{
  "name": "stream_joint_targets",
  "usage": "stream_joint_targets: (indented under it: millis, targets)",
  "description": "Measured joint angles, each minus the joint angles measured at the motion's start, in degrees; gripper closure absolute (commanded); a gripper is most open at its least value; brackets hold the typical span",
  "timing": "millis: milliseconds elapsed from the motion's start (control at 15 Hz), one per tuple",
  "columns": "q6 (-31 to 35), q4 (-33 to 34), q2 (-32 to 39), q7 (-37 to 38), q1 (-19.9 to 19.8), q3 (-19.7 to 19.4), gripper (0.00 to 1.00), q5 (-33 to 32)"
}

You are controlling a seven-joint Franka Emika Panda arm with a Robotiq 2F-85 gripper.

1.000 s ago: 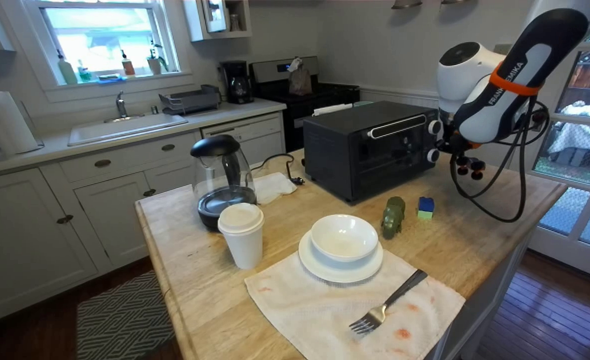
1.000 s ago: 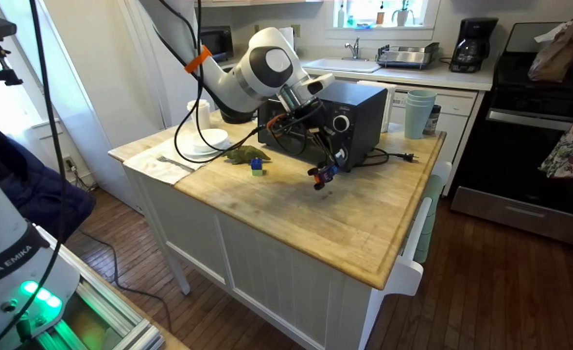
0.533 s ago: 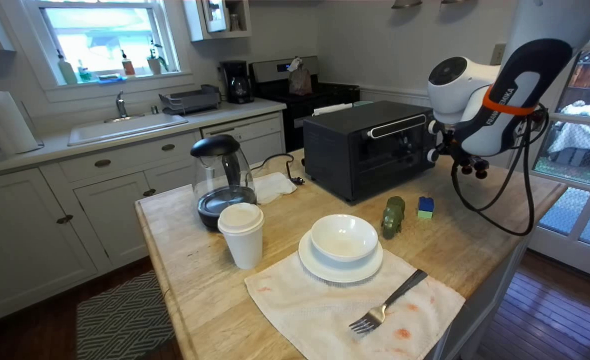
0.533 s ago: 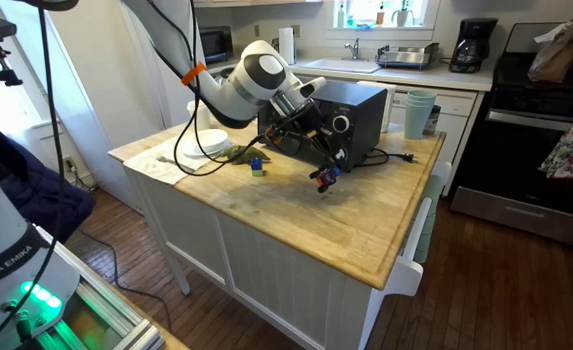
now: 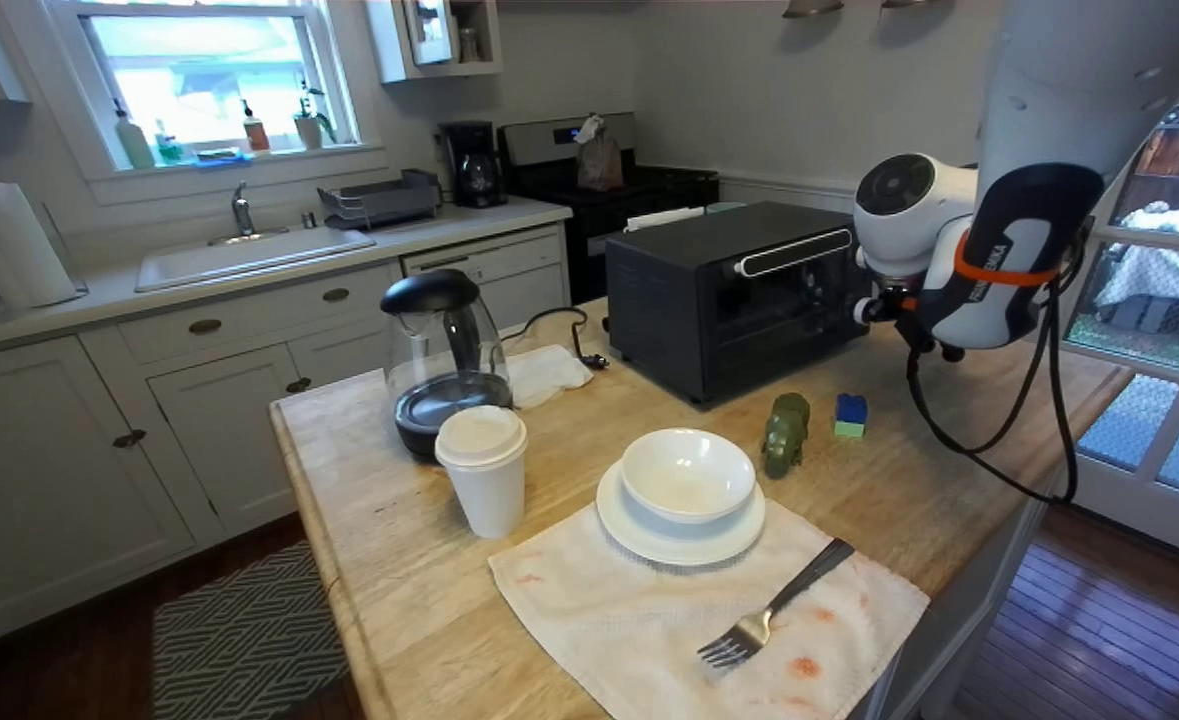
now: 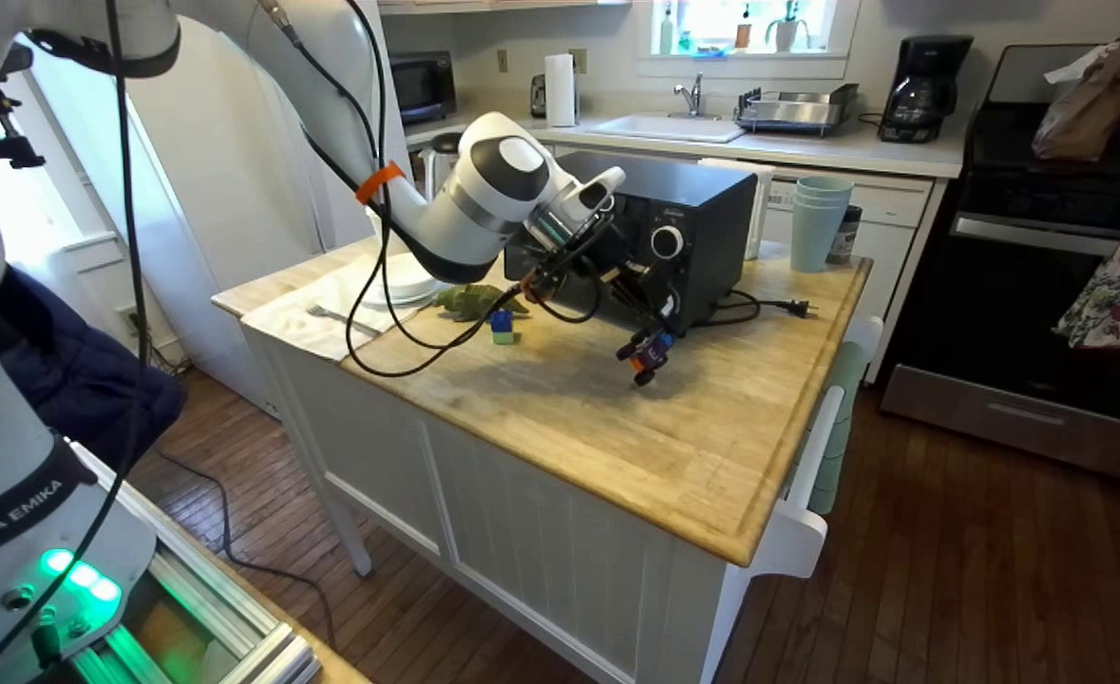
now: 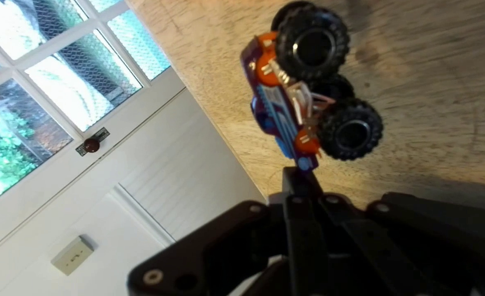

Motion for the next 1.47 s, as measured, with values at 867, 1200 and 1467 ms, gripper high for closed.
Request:
stream_joint_targets:
  millis: [867,1200,1467]
  targets:
    - [5.2,-1.1,13.6,-7.5,7.3,-3.6,1.0,18.3]
    - [5.3,-1.1,16.4,-10.4,9.2,-4.0,0.52,23.0]
    - [6.1,-1.1,17.3,-11.9,10.0,-4.0,0.25,25.6]
